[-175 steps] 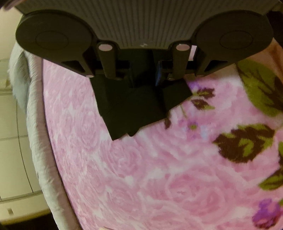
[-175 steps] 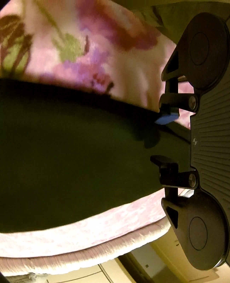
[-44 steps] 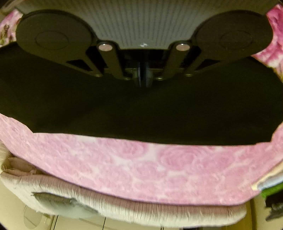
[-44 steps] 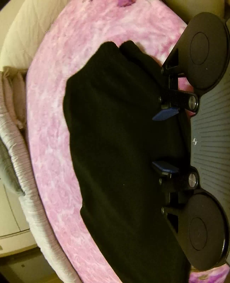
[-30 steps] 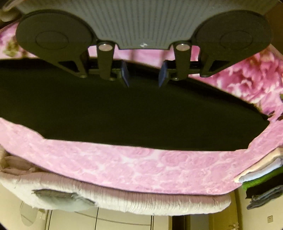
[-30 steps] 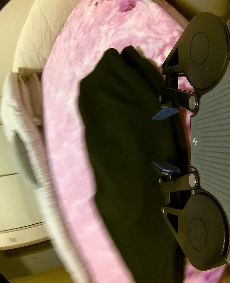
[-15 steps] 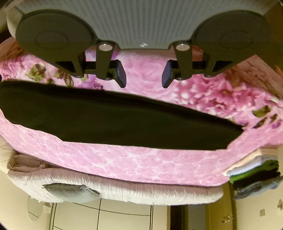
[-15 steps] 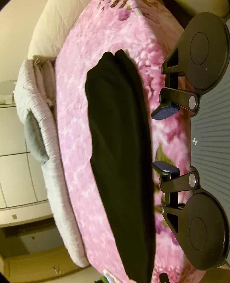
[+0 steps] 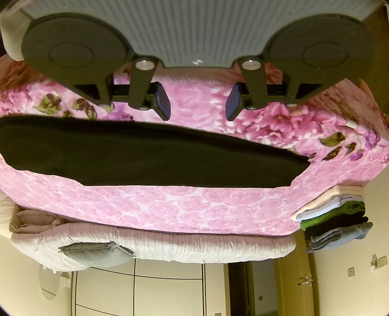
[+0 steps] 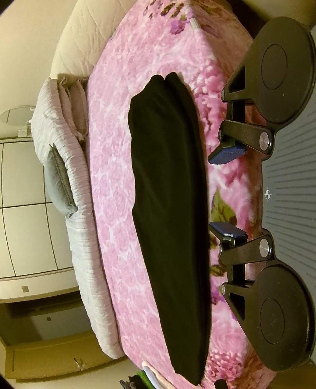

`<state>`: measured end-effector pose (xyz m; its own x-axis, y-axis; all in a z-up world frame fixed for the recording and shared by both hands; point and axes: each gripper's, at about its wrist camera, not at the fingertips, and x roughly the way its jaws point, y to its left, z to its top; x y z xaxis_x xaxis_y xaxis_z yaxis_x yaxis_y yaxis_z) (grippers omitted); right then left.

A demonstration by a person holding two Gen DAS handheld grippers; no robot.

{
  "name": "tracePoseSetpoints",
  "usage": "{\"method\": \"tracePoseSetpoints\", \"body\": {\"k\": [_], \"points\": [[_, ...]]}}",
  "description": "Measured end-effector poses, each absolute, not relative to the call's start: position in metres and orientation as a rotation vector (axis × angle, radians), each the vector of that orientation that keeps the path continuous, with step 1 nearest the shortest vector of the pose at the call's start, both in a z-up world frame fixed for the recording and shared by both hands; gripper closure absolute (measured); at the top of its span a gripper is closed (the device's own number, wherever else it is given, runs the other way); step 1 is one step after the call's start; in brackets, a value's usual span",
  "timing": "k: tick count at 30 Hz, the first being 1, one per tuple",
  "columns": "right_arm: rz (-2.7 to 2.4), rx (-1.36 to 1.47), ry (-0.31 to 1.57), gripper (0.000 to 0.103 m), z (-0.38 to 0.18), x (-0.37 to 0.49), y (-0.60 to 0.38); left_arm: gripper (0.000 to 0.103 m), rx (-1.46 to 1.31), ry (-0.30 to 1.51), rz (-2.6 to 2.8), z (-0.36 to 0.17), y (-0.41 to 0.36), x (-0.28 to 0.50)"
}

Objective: Fold clothes
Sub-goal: 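Raise both open grippers above the long folded trousers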

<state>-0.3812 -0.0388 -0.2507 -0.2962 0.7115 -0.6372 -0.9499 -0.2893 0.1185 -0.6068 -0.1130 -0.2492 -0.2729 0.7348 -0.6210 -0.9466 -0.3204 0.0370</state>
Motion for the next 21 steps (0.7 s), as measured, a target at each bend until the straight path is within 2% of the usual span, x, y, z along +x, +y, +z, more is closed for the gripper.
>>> {"method": "tracePoseSetpoints", "body": {"k": [12,21], "points": [[1.824,-0.590,0.555,0.047,-0.248,-0.388,-0.045,0.057,-0.608,0.414,1.774,-0.242,-0.124,-0.610],[1.816,-0.653,0.538,0.047,-0.257,-0.405,-0.017,0.056,-0.678,0.431,1.775,-0.254,-0.095,-0.622]]}}
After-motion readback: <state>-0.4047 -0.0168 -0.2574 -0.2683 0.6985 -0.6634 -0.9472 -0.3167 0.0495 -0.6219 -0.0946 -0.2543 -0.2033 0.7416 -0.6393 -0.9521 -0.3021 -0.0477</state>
